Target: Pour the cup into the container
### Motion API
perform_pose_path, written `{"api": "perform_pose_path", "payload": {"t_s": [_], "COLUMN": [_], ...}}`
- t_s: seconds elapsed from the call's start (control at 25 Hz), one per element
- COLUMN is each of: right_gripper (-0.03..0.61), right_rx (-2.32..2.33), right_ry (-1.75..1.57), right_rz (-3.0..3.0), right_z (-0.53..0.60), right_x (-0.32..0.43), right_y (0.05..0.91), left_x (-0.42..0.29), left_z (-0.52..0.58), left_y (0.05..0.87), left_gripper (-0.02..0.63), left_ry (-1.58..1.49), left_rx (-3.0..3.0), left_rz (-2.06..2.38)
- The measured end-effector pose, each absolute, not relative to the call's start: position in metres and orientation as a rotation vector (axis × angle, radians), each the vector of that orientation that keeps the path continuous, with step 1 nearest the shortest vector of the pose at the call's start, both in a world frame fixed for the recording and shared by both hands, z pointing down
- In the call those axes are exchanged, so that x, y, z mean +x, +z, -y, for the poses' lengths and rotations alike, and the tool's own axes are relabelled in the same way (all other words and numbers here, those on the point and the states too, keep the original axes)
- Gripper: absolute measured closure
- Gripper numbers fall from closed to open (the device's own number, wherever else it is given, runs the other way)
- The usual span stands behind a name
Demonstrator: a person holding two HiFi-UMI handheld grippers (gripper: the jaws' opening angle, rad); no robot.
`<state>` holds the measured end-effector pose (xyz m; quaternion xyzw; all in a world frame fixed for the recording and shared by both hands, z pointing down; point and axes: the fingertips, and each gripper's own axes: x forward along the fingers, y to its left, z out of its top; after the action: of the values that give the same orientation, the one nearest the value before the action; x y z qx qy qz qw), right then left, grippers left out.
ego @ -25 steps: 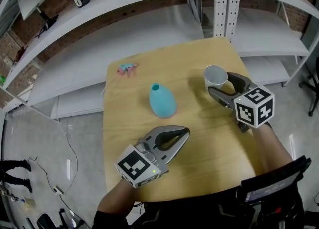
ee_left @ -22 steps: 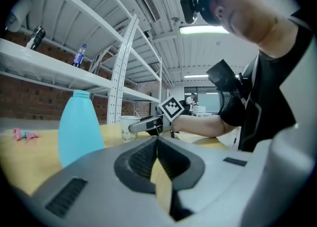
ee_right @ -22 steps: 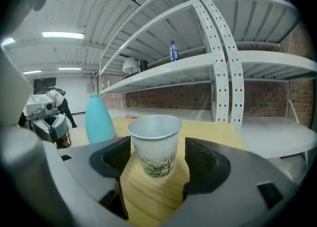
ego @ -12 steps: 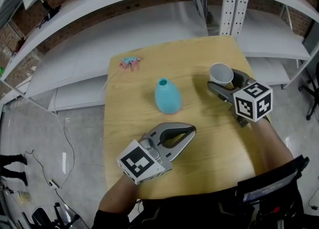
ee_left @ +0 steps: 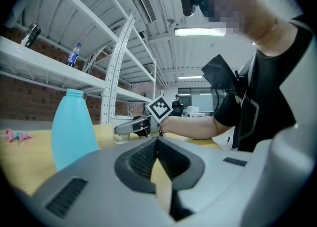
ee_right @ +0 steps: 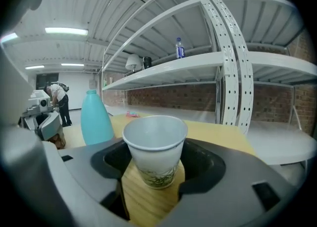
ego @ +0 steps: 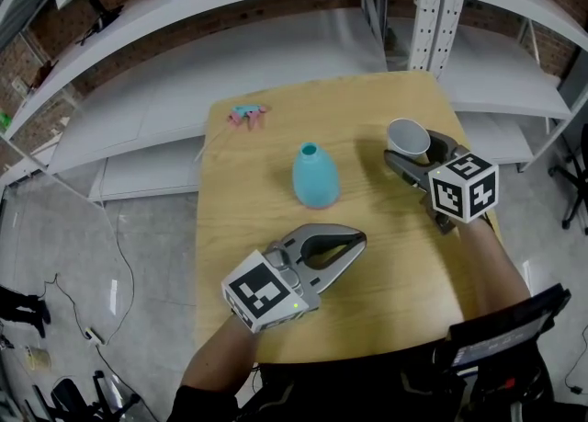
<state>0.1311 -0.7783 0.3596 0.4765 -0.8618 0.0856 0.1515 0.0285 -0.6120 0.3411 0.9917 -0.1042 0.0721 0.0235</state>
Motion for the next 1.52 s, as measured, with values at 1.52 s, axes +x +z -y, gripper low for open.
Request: {"api": "perform_pose_path", "payload": {"t_s": [1.52], "right_gripper": [0.273], "right_rx": [0.911], "right_ry": [-0.839], "right_rz": [1.742], "right_z": [0.758], "right_x": [0.002], "right_y": [0.257], "left_x": [0.021], "left_z": [0.592], "left_y": [0.346], "left_gripper": [0.612], "left_ry": [0.237], "left_rx": [3.135], "left_rz": [0.191]}}
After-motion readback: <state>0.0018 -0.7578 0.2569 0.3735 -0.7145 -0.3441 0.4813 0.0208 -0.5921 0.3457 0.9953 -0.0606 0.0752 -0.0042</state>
